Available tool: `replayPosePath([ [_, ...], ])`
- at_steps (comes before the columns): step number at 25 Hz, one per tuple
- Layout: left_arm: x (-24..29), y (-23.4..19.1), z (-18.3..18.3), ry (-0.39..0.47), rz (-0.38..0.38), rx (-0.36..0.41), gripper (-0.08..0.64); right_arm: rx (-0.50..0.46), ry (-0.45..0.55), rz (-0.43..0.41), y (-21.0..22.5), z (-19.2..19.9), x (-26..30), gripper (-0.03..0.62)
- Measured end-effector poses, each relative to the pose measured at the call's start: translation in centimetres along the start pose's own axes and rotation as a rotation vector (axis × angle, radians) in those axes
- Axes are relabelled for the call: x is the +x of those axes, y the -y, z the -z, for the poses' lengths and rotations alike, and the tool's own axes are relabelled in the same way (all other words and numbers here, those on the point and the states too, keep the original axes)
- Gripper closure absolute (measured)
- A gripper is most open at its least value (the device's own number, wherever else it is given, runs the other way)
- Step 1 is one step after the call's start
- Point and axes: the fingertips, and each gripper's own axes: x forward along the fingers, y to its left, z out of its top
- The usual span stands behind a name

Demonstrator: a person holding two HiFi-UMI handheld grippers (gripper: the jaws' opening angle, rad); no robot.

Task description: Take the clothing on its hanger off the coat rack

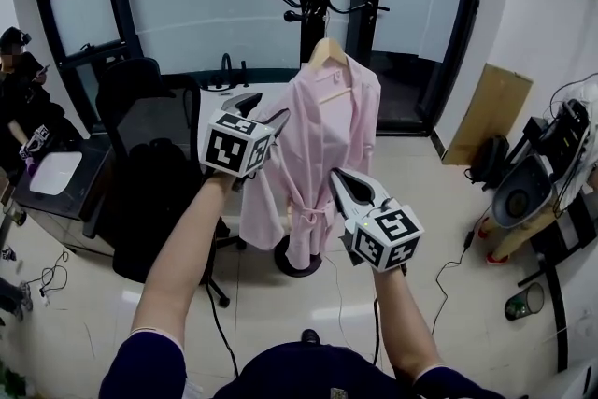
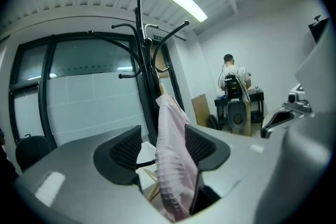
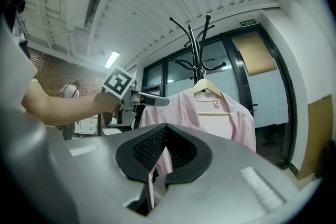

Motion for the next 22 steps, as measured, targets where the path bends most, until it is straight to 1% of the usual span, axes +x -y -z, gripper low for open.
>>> replayPosePath([
  [3,1.5,-0.1,0.0,-0.067,0.036,0.035,0.299,0.008,-0.006,0.006,0.7,0.4,0.1,0.591],
  [7,3.5,0.1,-0.5,-0.116,0.07,0.081,0.301,0.012,-0.004,0.017,2.0,0.3,0.0,0.591],
  [9,4.7,0.2,-0.2,-0.143,0.087,0.092,0.302,0.014,-0.001,0.026,2.7,0.3,-0.2,0.591],
  [13,6.3,0.6,1.6,-0.191,0.112,0.094,0.314,0.018,-0.002,0.051,3.9,0.6,-0.7,0.591],
  [14,6.6,0.8,2.0,-0.198,0.122,0.088,0.329,0.019,-0.004,0.058,4.2,0.8,-1.0,0.591],
  [15,6.8,1.1,2.3,-0.203,0.136,0.076,0.364,0.021,-0.005,0.064,4.5,0.9,-1.2,0.591],
  [17,7.3,1.6,2.6,-0.211,0.164,0.015,0.426,0.023,-0.006,0.075,5.1,1.0,-1.5,0.591],
  [19,7.8,1.6,2.7,-0.223,0.168,-0.051,0.513,0.024,-0.006,0.085,5.6,1.0,-1.7,0.591],
  [22,8.1,1.6,2.7,-0.223,0.157,-0.059,0.518,0.027,-0.006,0.101,6.4,1.1,-2.1,0.591],
])
